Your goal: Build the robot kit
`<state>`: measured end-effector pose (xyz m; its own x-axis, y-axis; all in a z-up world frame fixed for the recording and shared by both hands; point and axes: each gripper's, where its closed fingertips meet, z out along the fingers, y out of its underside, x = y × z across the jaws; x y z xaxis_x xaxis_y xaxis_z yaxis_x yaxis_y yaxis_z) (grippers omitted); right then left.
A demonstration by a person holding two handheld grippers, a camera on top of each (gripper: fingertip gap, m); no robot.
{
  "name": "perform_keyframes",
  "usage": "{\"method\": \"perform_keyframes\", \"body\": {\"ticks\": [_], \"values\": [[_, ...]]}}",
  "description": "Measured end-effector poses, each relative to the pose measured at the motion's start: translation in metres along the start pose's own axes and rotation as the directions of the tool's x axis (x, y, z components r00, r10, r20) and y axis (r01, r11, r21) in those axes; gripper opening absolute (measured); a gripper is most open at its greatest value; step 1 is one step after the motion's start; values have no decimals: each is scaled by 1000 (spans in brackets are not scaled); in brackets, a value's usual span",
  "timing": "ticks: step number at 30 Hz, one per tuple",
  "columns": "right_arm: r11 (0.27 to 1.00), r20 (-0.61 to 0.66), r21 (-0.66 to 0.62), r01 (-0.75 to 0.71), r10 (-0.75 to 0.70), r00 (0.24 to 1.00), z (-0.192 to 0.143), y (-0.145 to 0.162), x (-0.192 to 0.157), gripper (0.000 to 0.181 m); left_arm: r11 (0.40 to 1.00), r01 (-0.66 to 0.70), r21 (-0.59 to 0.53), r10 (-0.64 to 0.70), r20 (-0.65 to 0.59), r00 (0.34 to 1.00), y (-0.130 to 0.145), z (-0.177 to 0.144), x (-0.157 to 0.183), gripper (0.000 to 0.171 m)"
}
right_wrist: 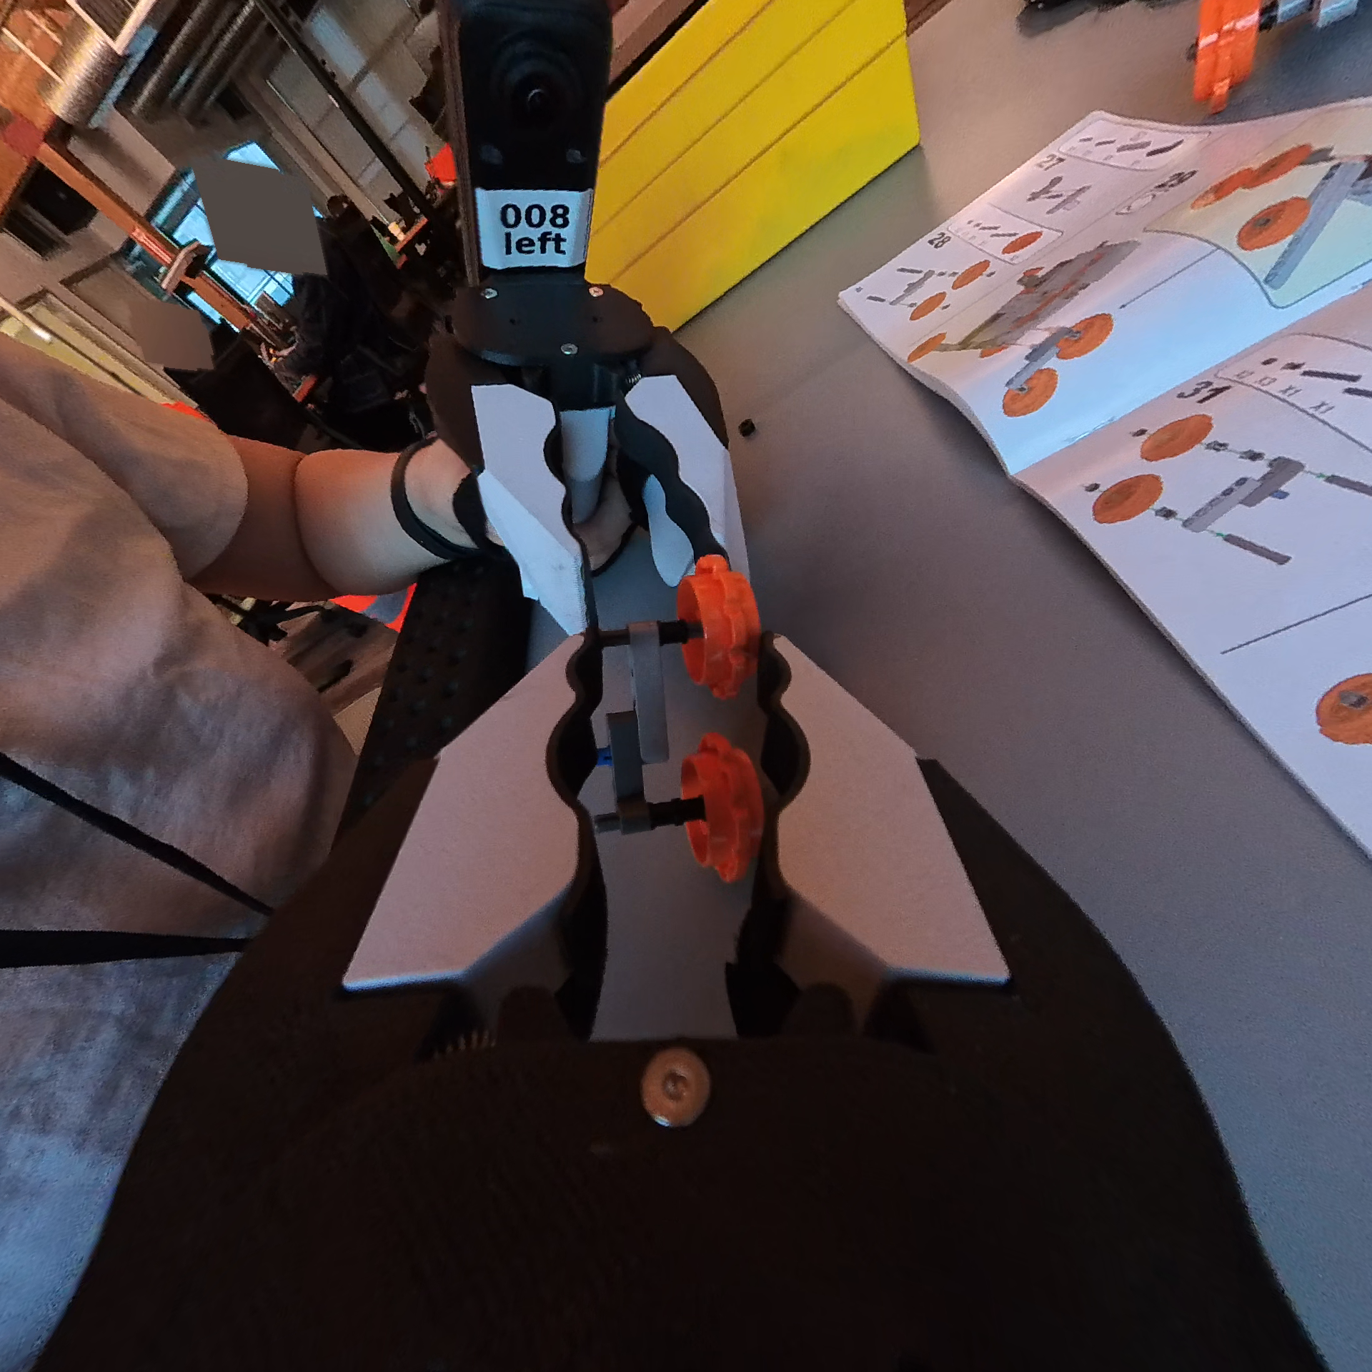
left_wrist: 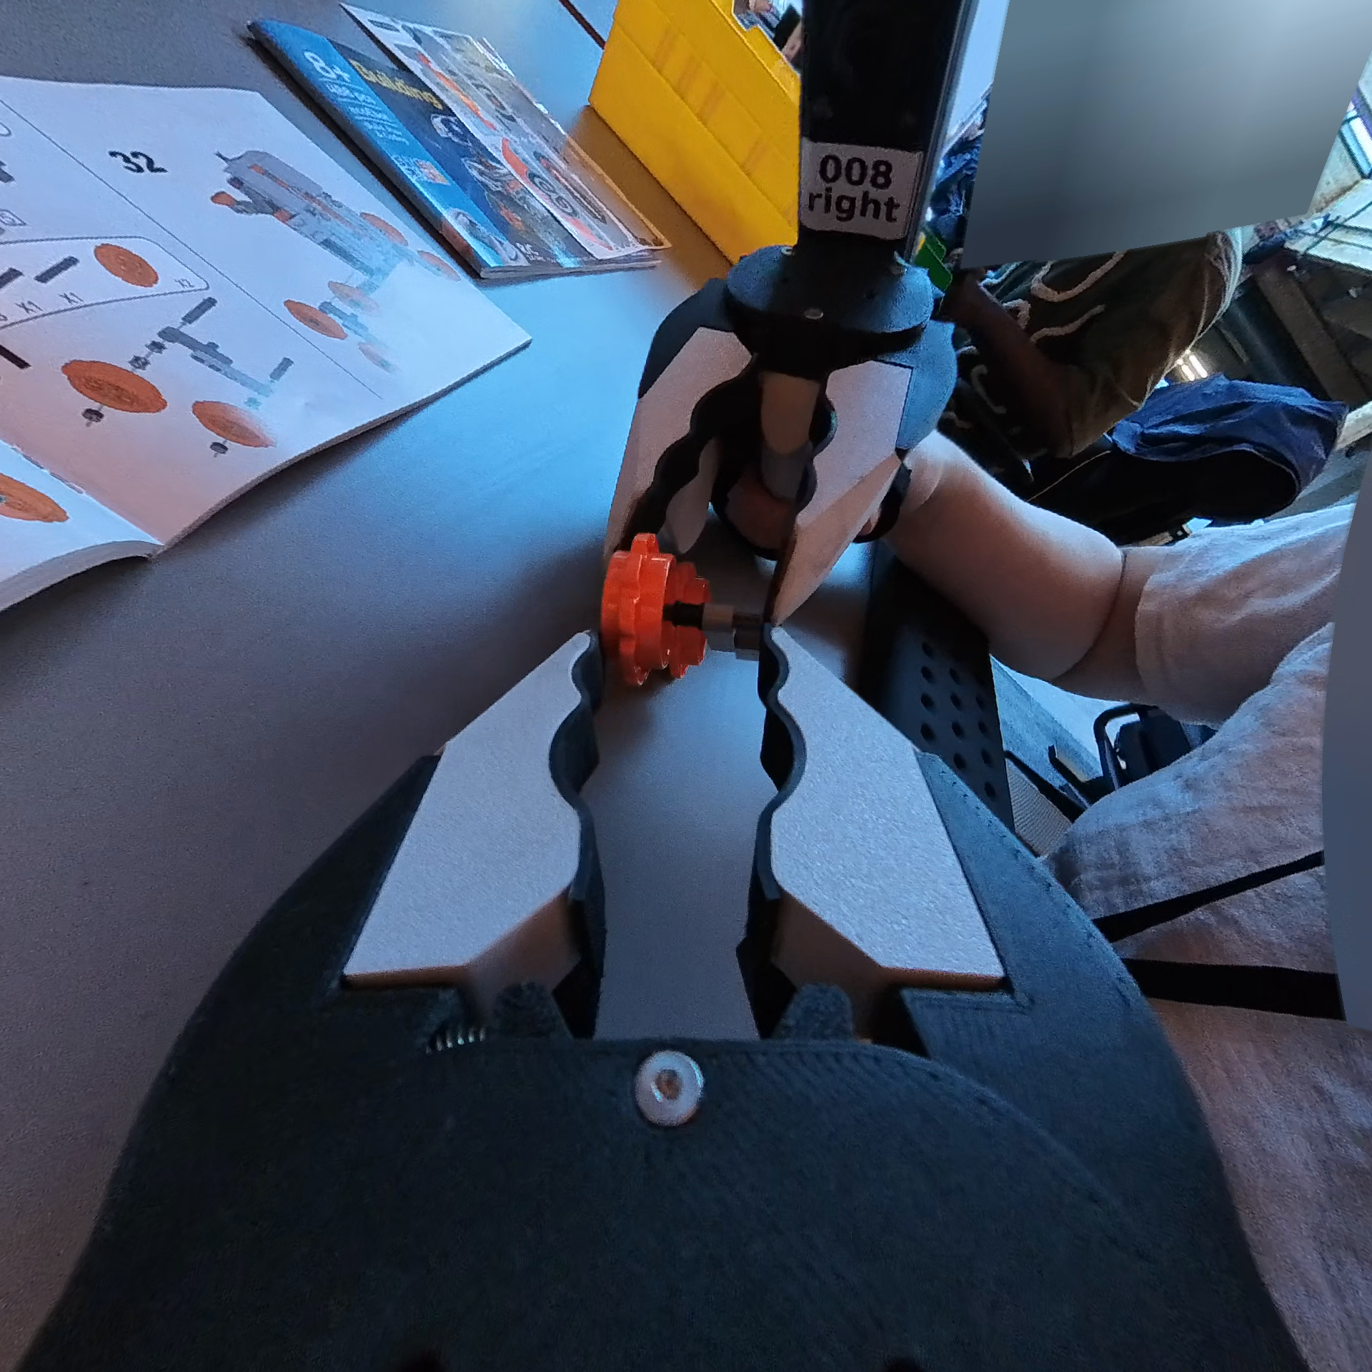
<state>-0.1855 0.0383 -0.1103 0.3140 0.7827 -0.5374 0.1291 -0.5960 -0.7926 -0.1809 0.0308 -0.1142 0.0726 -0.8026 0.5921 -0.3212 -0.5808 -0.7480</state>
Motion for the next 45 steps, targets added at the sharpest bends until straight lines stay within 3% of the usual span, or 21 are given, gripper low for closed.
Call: {"method": "perform_keyframes", "body": {"ticks": [45], "values": [[999, -24, 19, 35, -34, 999, 2, 1, 0, 37, 1000, -29, -4, 30, 37, 999, 1, -2, -2, 36]]}}
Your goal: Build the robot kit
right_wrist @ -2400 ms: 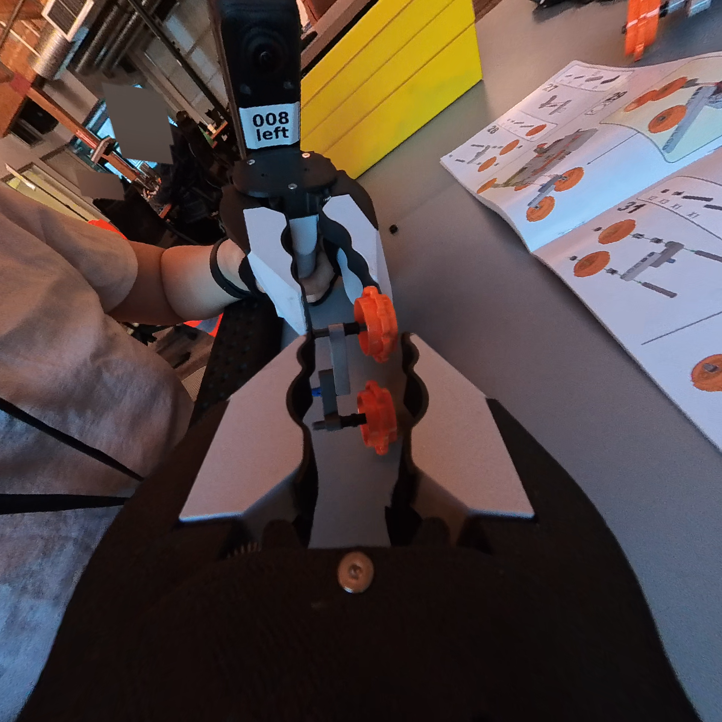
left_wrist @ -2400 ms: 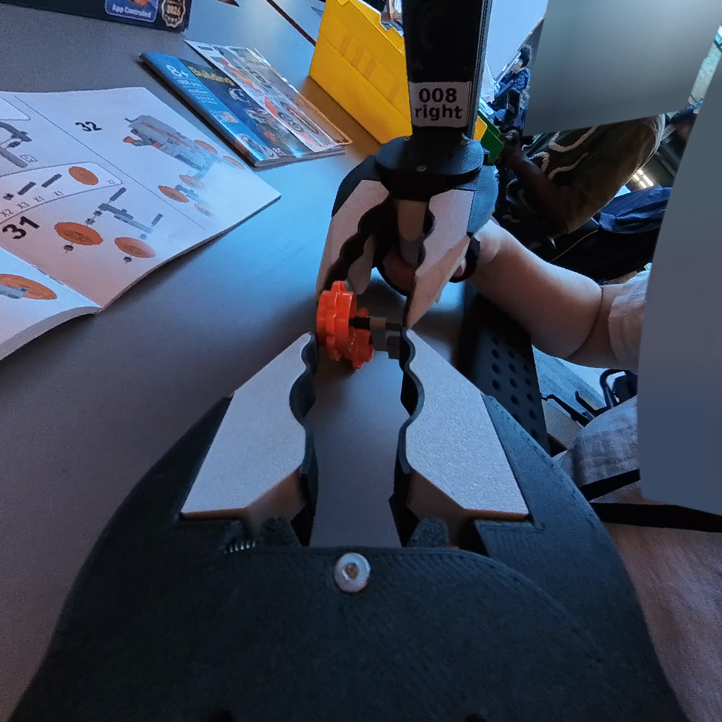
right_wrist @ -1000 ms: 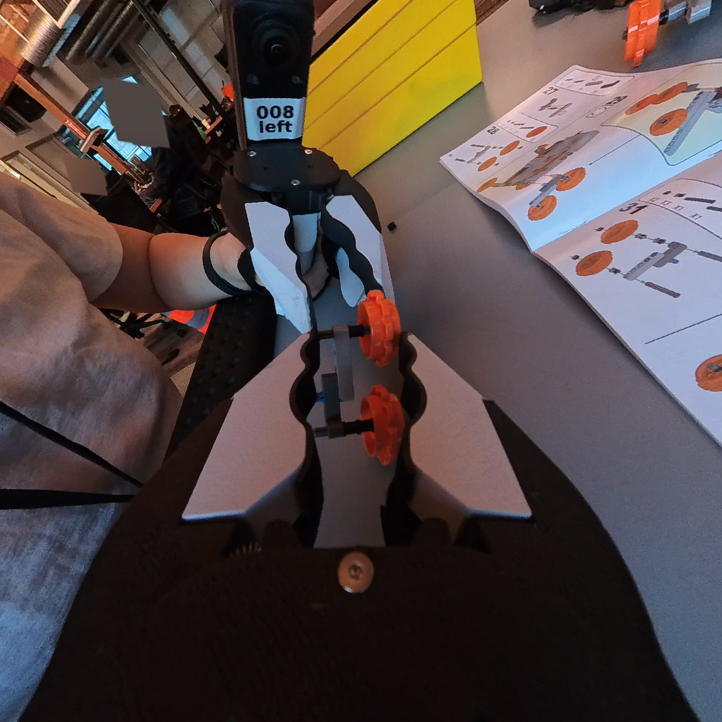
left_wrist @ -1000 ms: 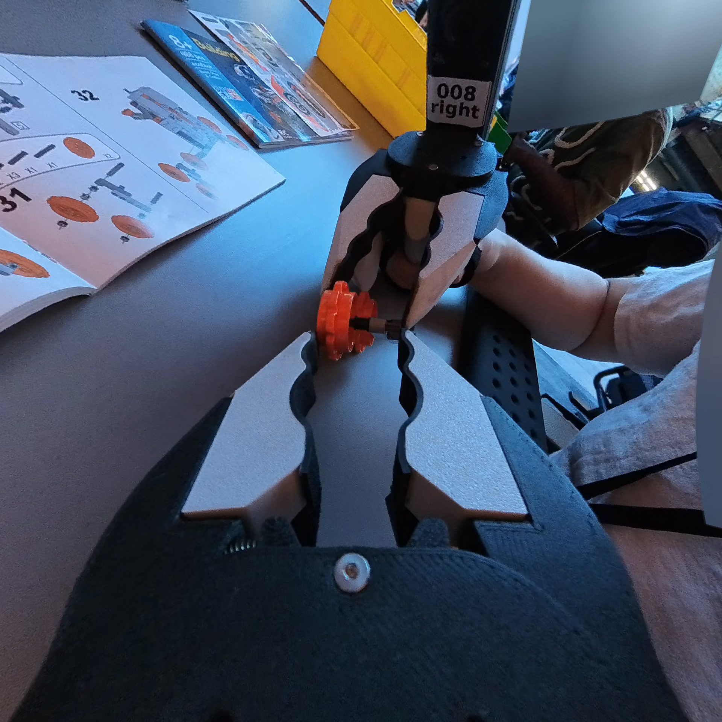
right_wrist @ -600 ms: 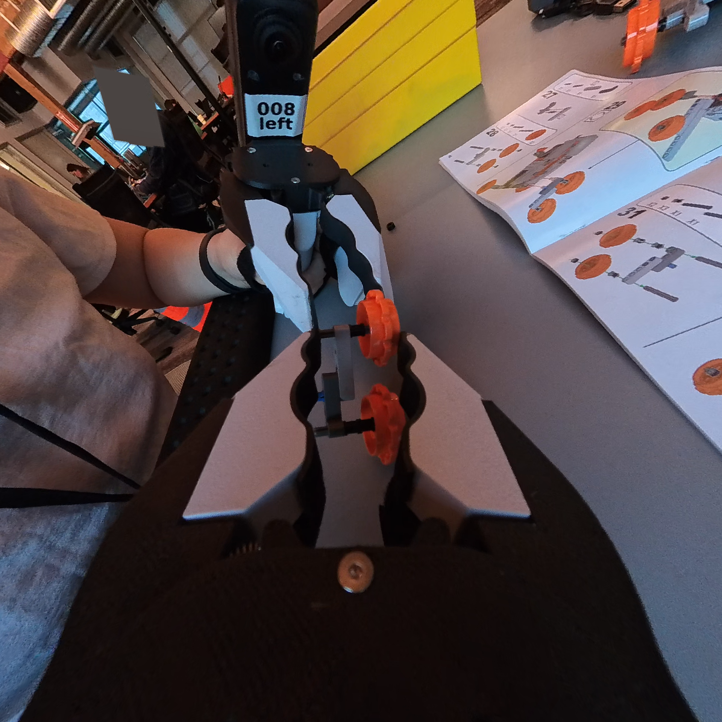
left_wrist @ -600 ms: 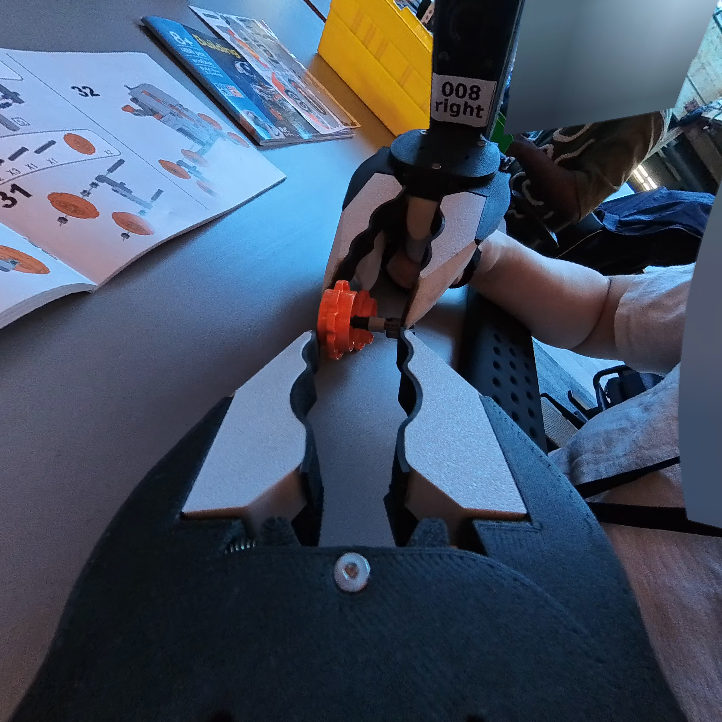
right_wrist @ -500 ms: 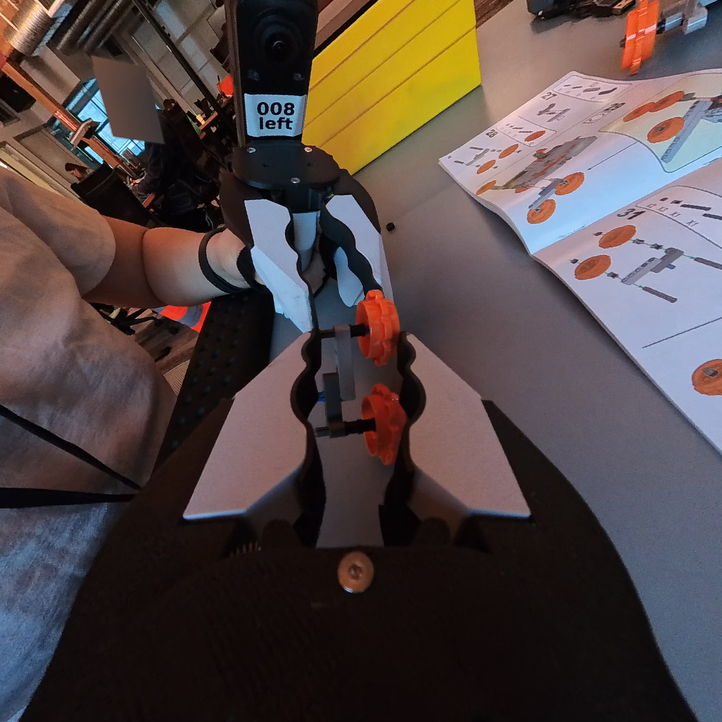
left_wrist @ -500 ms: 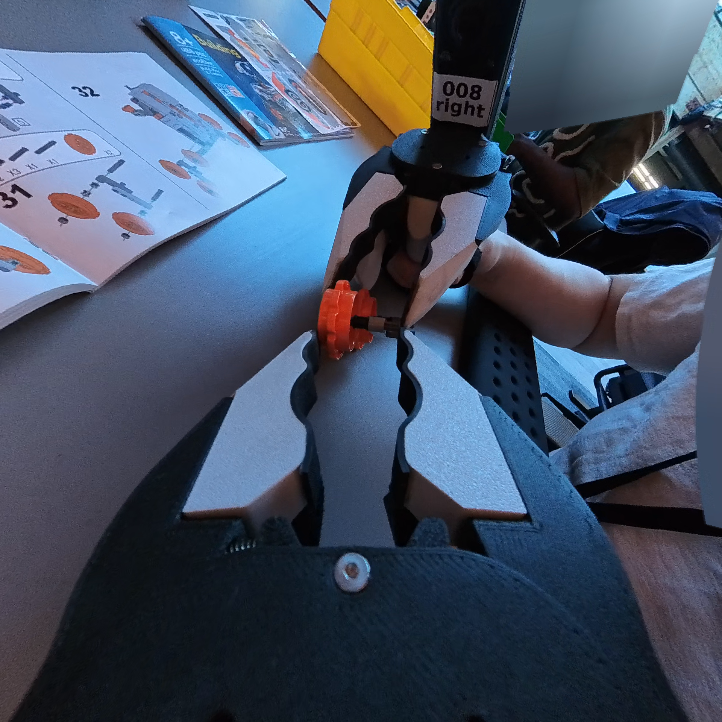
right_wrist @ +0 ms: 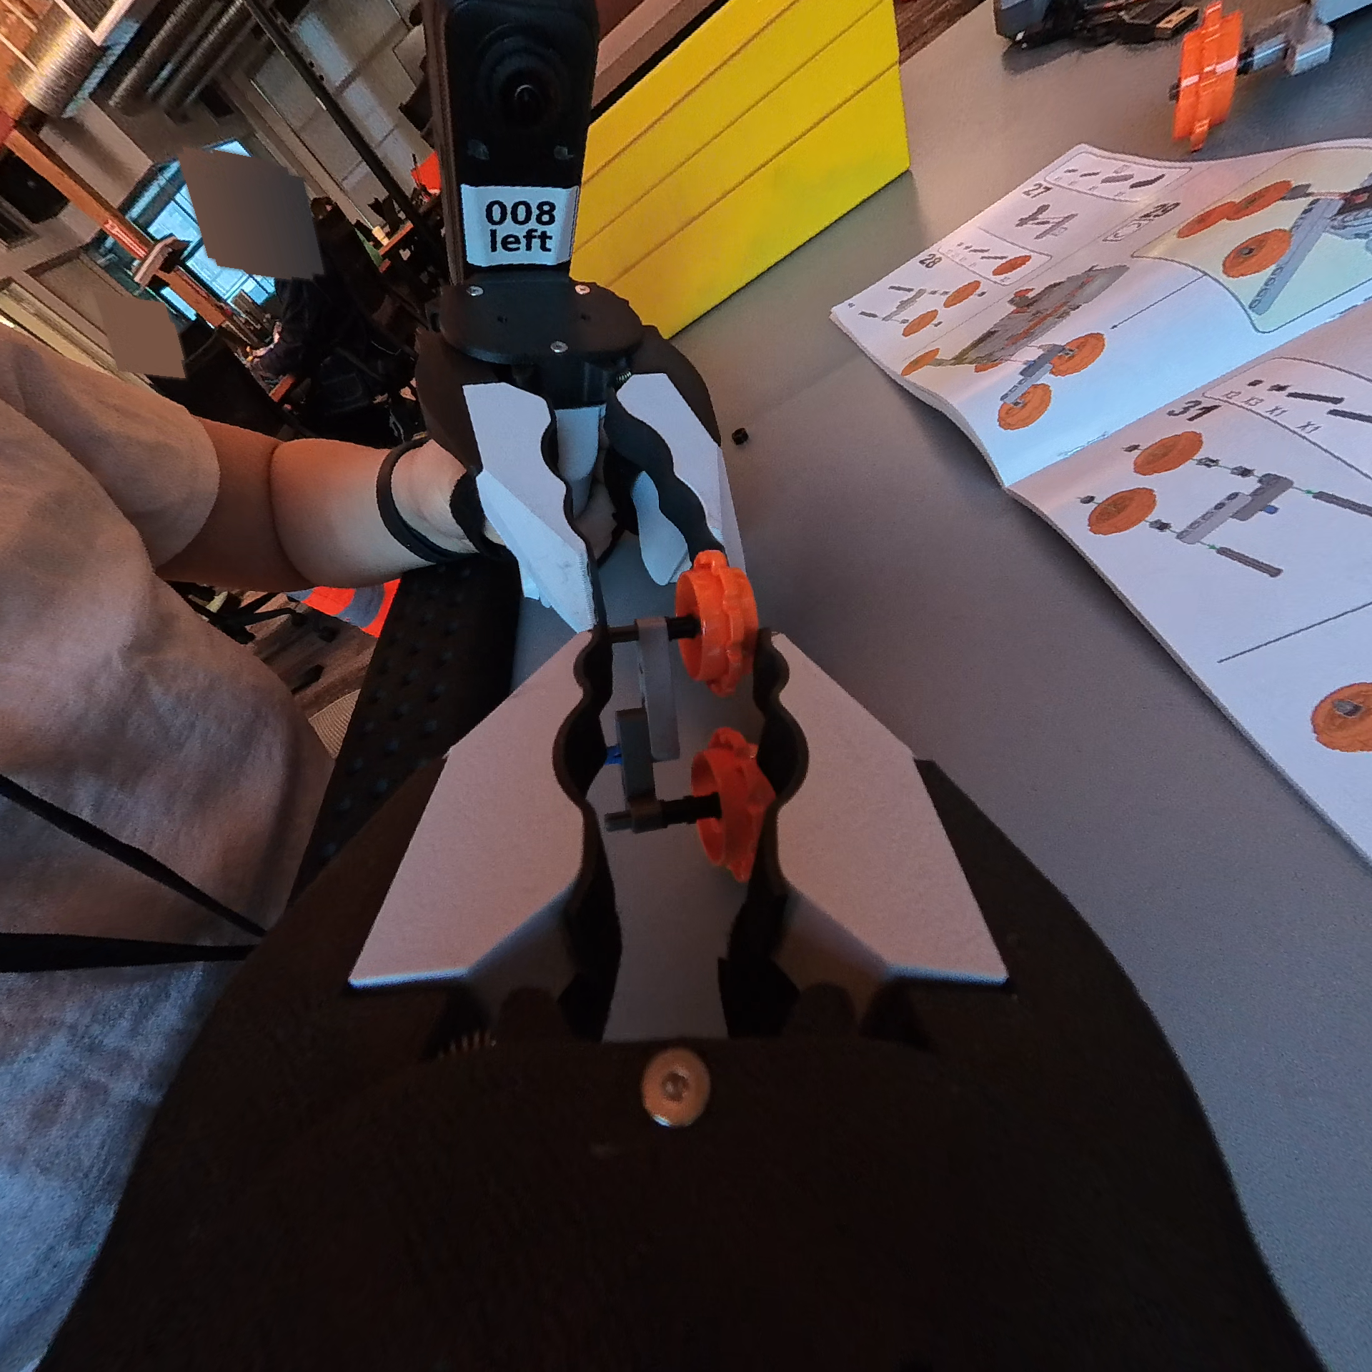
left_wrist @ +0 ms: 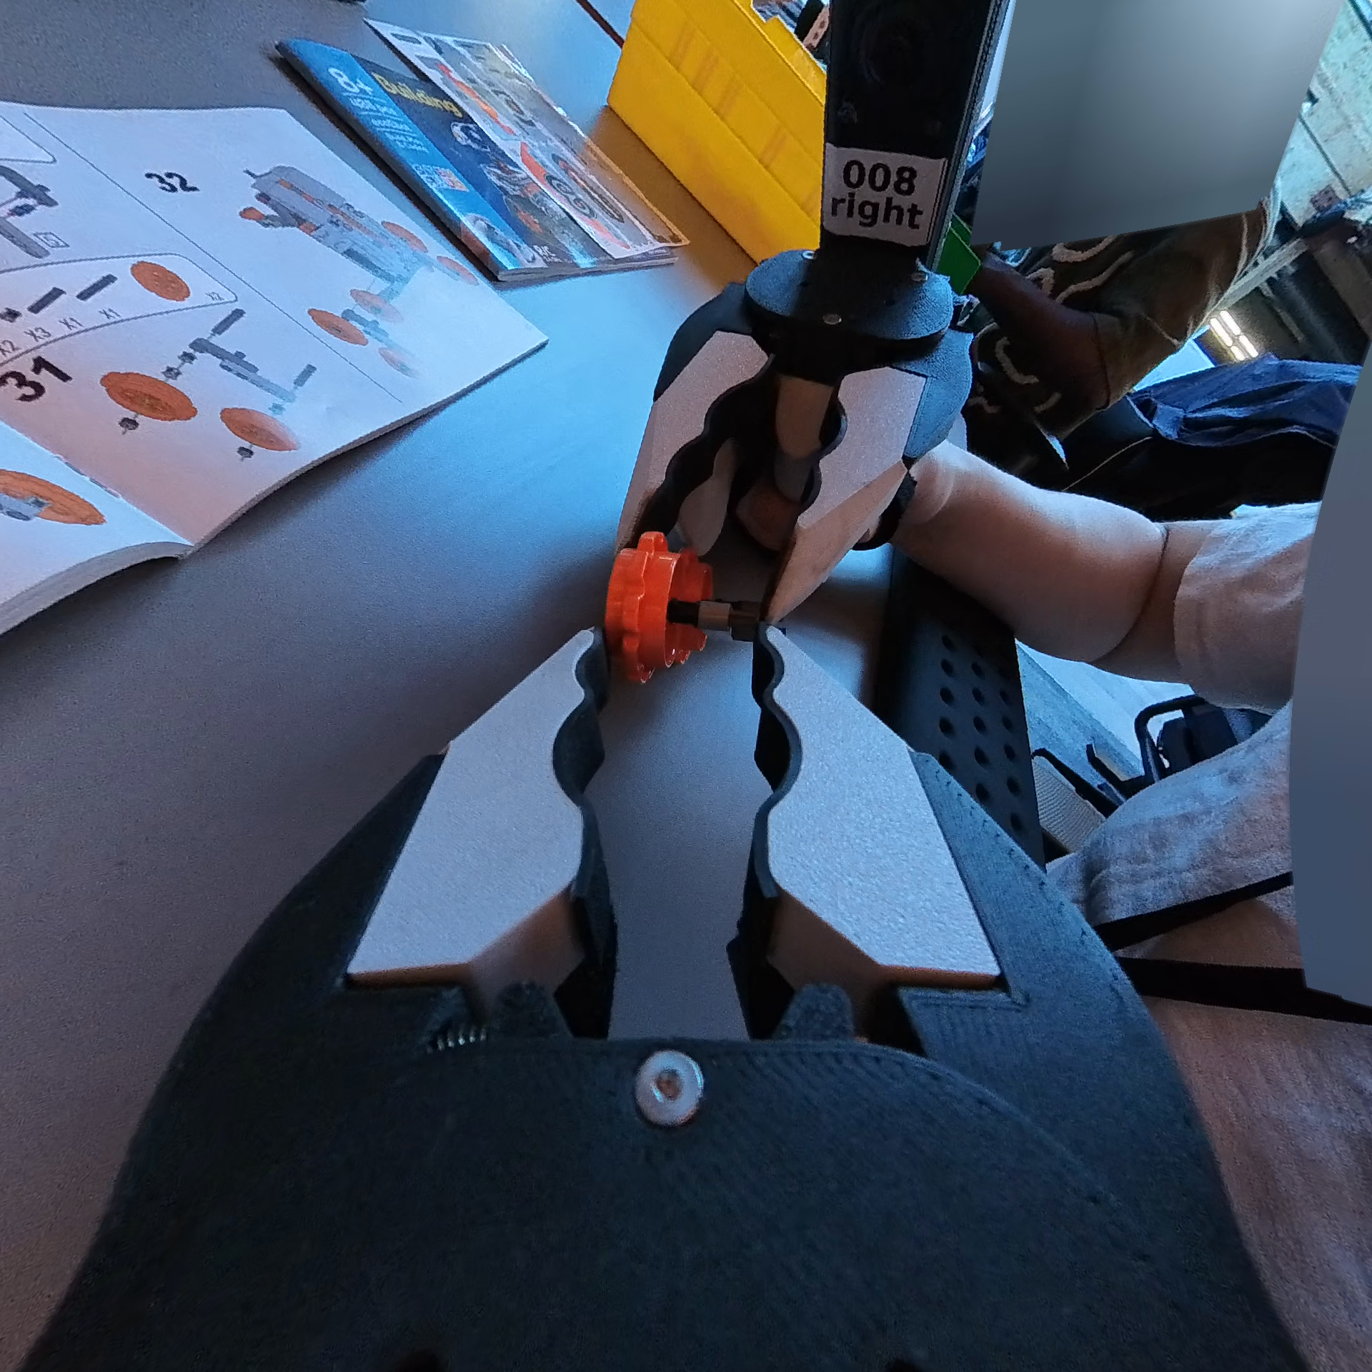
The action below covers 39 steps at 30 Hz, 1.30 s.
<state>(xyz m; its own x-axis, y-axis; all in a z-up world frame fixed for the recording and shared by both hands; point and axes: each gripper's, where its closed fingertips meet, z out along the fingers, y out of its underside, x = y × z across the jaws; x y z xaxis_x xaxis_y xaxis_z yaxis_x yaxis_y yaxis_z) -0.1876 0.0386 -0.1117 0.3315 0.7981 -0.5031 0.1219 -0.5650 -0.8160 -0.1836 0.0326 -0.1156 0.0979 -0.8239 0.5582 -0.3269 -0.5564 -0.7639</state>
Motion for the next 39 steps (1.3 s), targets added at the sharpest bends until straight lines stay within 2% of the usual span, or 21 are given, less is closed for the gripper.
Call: {"method": "perform_keyframes", "body": {"ticks": [3, 8, 13, 15, 20, 22, 24, 26, 31, 35, 39], "values": [[1000, 10, 6, -5, 5, 1000, 0, -2, 0, 38, 1000, 4, 5, -3, -13, 1000, -1, 0, 0, 36], [973, -44, -7, 231, -231, 972, -2, -2, -5, 38, 984, -179, -10, 180, 46, 983, 0, 0, 5, 37], [961, -56, -11, 277, -277, 959, -3, -2, -7, 38, 953, -301, -30, 303, 106, 947, -1, -1, 4, 42], [945, -61, -31, 324, -326, 944, -2, 1, -9, 38, 921, -385, -57, 389, 142, 910, 0, -1, 3, 47], [890, -88, -89, 448, -455, 886, 1, 7, -10, 38, 768, -624, -145, 640, 185, 745, 7, -1, 7, 38], [856, -91, -107, 506, -515, 852, 2, 9, -11, 38, 765, -622, -164, 643, 182, 744, 11, 1, 6, 39], [821, -98, -100, 562, -570, 816, 1, 8, -14, 38, 779, -605, -162, 627, 189, 756, 9, 1, 4, 47], [808, -112, -93, 582, -590, 800, 1, 6, -15, 38, 776, -611, -155, 631, 167, 758, 11, 1, 8, 37], [787, -112, -156, 597, -615, 781, 4, 14, -9, 38, 715, -659, -235, 698, 187, 691, 17, 2, 2, 37], [783, -90, -164, 600, -617, 782, 6, 16, -11, 42, 712, -653, -259, 699, 180, 692, 21, 2, -1, 37], [748, -104, -214, 628, -657, 747, 7, 20, -6, 43, 713, -655, -248, 699, 184, 691, 19, 2, 0, 36]]}}
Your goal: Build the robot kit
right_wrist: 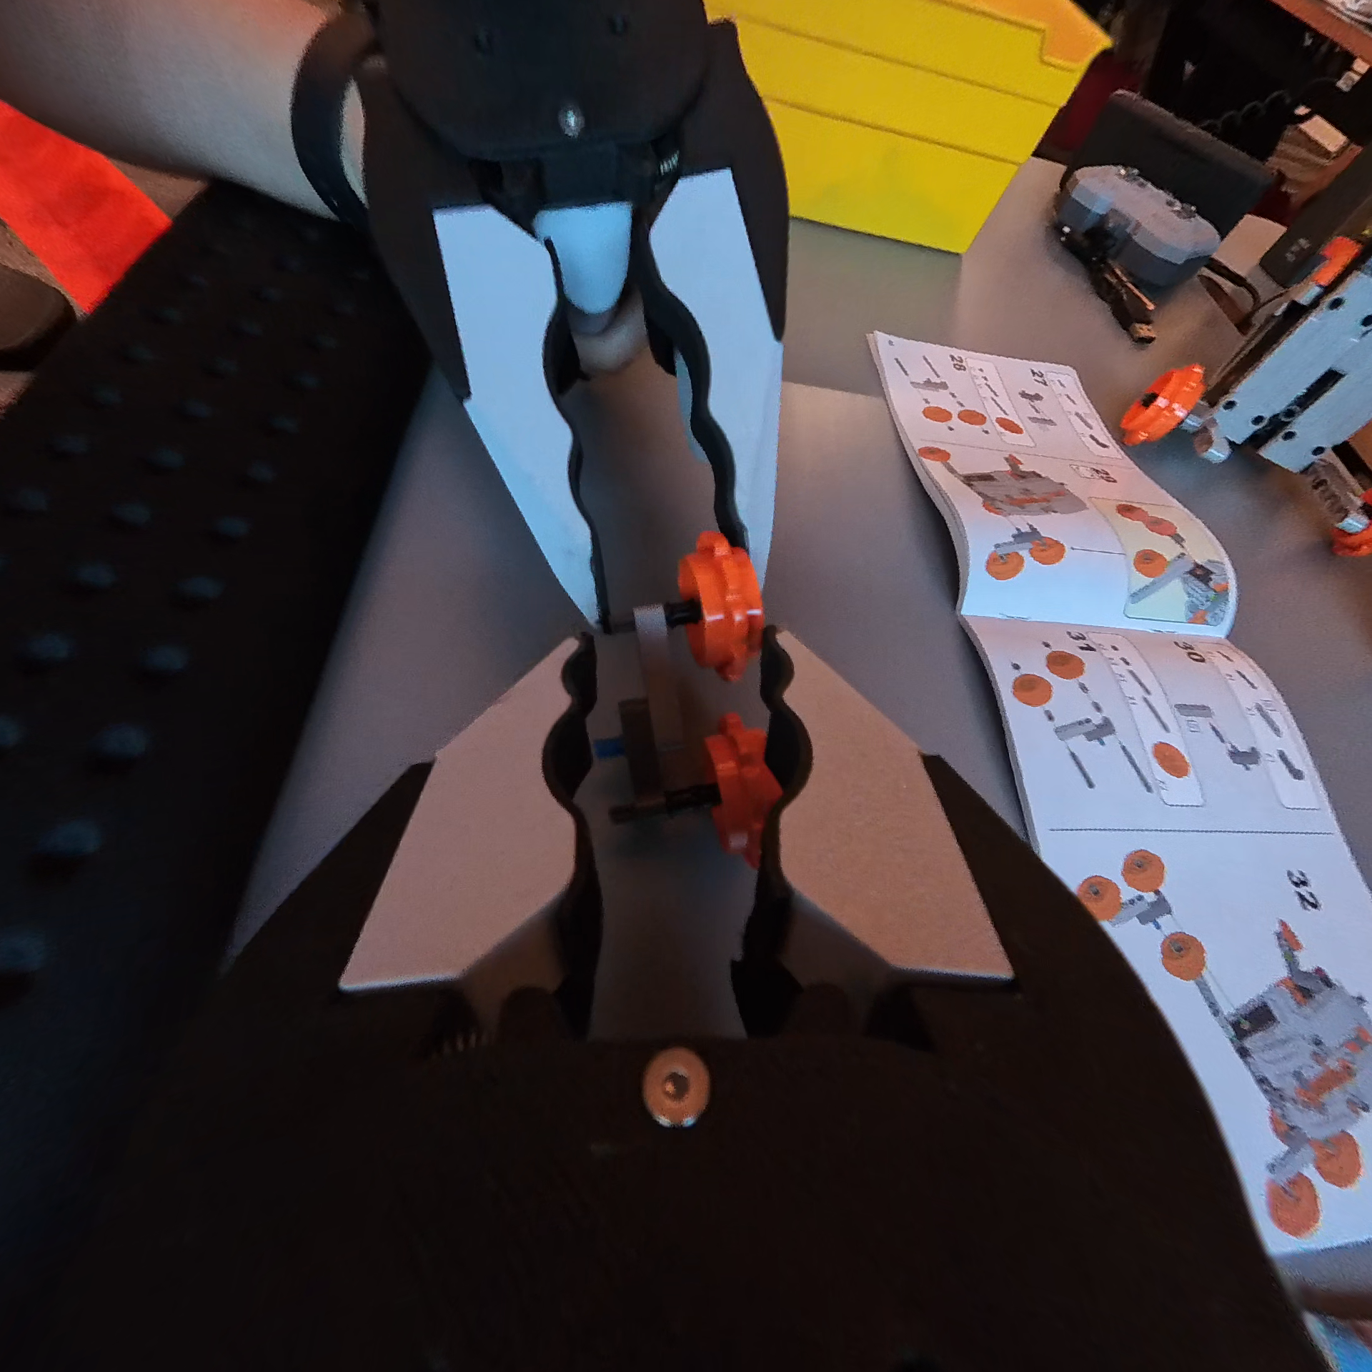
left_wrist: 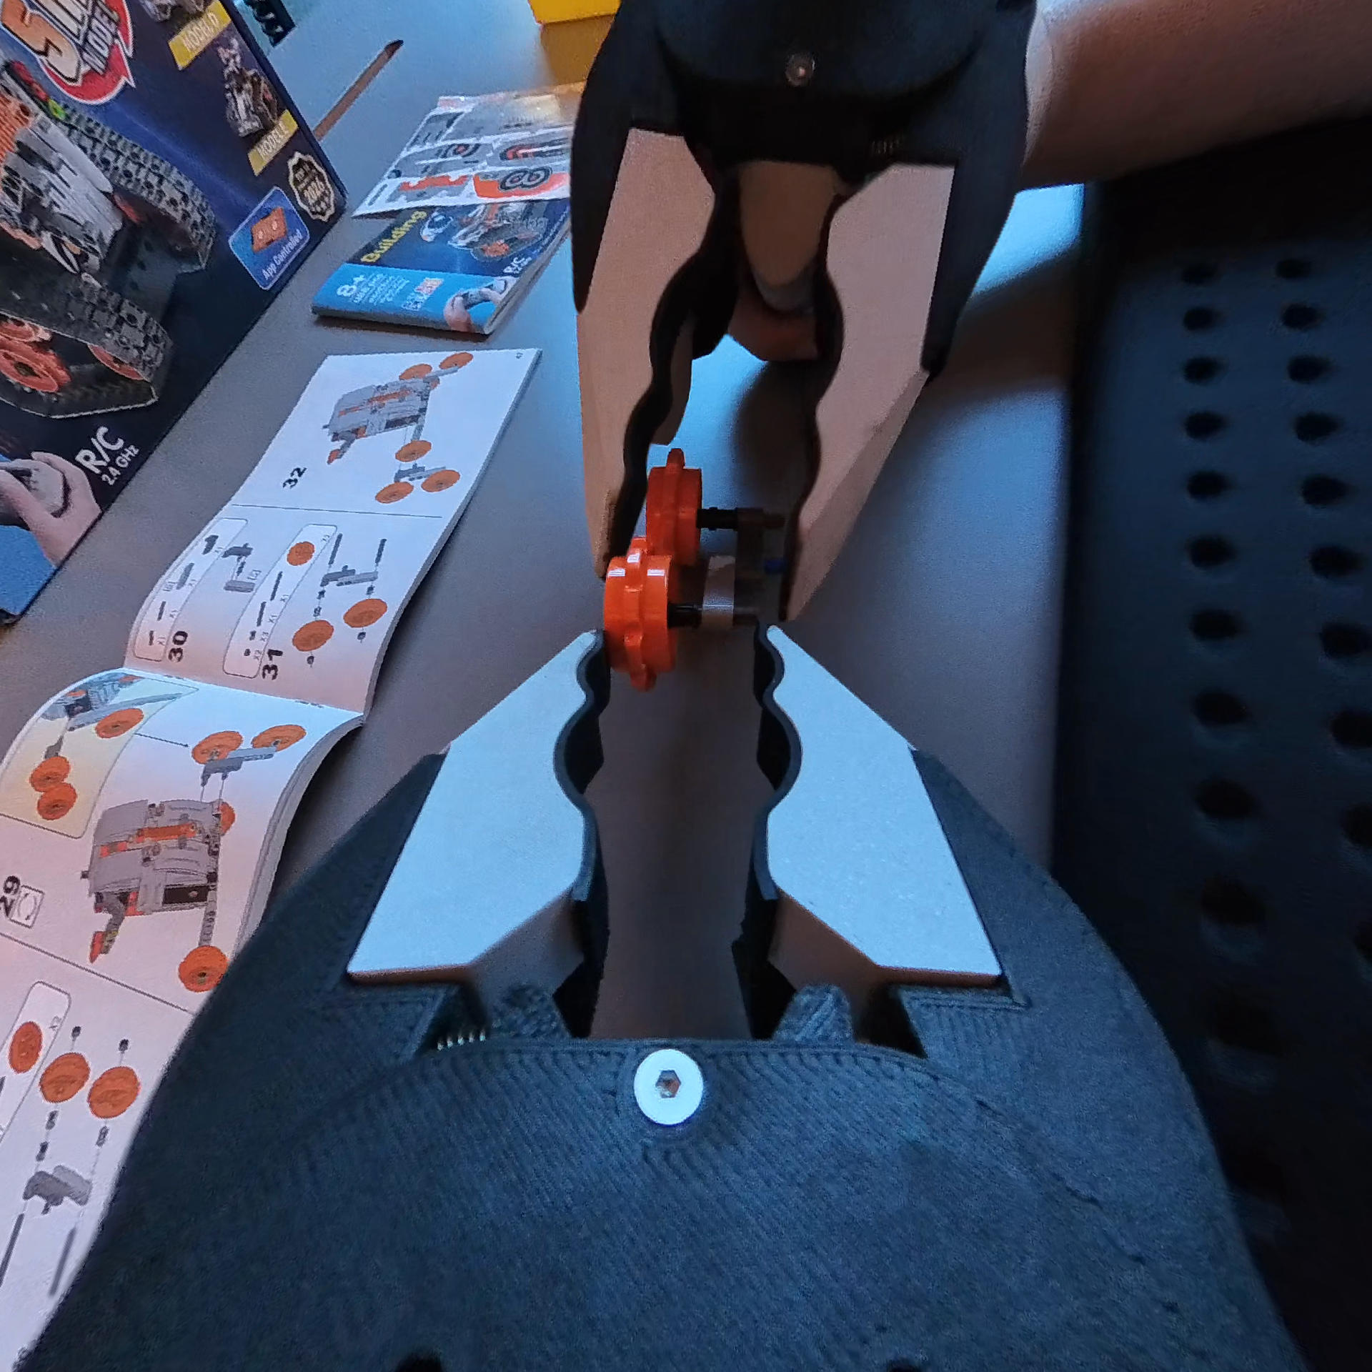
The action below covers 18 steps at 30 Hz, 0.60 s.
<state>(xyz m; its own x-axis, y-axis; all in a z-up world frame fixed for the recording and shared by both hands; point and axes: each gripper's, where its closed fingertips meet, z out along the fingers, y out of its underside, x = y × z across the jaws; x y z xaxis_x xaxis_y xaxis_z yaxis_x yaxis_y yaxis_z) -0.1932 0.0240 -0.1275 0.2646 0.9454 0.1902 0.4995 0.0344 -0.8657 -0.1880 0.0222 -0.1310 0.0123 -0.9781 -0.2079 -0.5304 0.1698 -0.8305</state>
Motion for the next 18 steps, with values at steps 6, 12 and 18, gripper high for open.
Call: {"method": "perform_keyframes", "body": {"ticks": [6, 12, 18], "values": [[997, -41, -77, -21, 18, 999, 5, 11, 9, 34, 1000, -18, 12, 17, 18, 1000, -3, -1, -2, 36], [994, -30, -103, -49, 46, 999, 4, 16, 7, 30, 1000, -32, -1, 32, 24, 999, 0, 1, -2, 27], [993, -32, -114, -35, 32, 999, 4, 17, 6, 30, 999, 40, -26, -40, 11, 999, 8, 2, -7, 28]]}}
